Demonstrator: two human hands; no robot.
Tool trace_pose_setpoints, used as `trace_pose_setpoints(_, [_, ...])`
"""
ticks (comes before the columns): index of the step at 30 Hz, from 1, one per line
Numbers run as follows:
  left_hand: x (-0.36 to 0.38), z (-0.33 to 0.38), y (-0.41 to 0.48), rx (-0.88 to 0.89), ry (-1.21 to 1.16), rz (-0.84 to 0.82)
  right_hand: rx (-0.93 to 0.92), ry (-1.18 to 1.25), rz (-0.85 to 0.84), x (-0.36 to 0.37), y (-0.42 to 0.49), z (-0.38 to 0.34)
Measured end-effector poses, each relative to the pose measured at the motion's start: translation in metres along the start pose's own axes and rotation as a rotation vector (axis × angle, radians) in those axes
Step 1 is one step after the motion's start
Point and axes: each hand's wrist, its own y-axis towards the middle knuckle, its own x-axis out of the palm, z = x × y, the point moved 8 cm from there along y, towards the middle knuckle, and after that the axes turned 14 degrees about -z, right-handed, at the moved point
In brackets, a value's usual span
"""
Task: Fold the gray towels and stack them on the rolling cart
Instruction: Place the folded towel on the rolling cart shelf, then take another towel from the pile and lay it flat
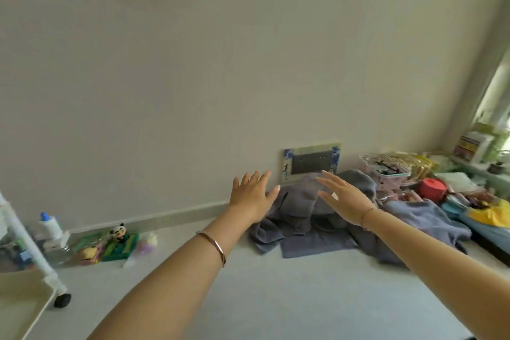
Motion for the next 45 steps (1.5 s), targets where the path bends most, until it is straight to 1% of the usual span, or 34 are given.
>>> trace_pose_setpoints(4, [0.039,0.067,0.016,0.085,0.000,-0.050,0.157,0.015,-0.002,0.019,-0.053,0.090])
trace_pose_setpoints(8, [0.072,0.125,0.031,0.148,-0.004,-0.112,0.230,0.076,0.016,0.030,-0.093,0.158])
trace_pose_setpoints(11, [0.089,0.169,0.048,0.170,-0.014,-0.128,0.314,0.130,-0.041,0.039,-0.112,0.210])
trace_pose_setpoints(16, [0.126,0.234,0.078,0.175,-0.057,-0.199,0.378,0.228,-0.114,0.062,-0.122,0.292])
trace_pose_setpoints(18, [0.142,0.252,0.089,0.176,-0.067,-0.226,0.366,0.253,-0.105,0.065,-0.124,0.312])
trace_pose_setpoints(21, [0.167,0.274,0.104,0.161,-0.095,-0.274,0.372,0.333,-0.136,0.075,-0.125,0.344])
trace_pose_setpoints(24, [0.195,0.294,0.119,0.138,-0.146,-0.337,0.394,0.436,-0.085,0.086,-0.124,0.377])
trace_pose_setpoints(27, [0.221,0.310,0.133,0.128,-0.173,-0.379,0.438,0.600,-0.050,0.095,-0.120,0.405])
trace_pose_setpoints(30, [0.238,0.318,0.143,0.115,-0.207,-0.399,0.497,0.813,0.026,0.102,-0.111,0.430])
trace_pose_setpoints(34, [0.246,0.322,0.155,0.103,-0.271,-0.399,0.570,1.214,0.160,0.112,-0.095,0.454])
trace_pose_setpoints(36, [0.247,0.322,0.159,0.094,-0.309,-0.395,0.610,1.399,0.194,0.116,-0.088,0.459])
trace_pose_setpoints(38, [0.247,0.321,0.163,0.082,-0.340,-0.395,0.618,1.447,0.177,0.115,-0.079,0.459])
trace_pose_setpoints(42, [0.243,0.321,0.169,0.076,-0.395,-0.374,0.578,1.419,0.158,0.109,-0.058,0.453])
trace_pose_setpoints(43, [0.241,0.322,0.170,0.079,-0.409,-0.364,0.567,1.421,0.174,0.107,-0.054,0.450])
trace_pose_setpoints(45, [0.238,0.323,0.172,0.083,-0.433,-0.343,0.599,1.471,0.207,0.109,-0.052,0.449])
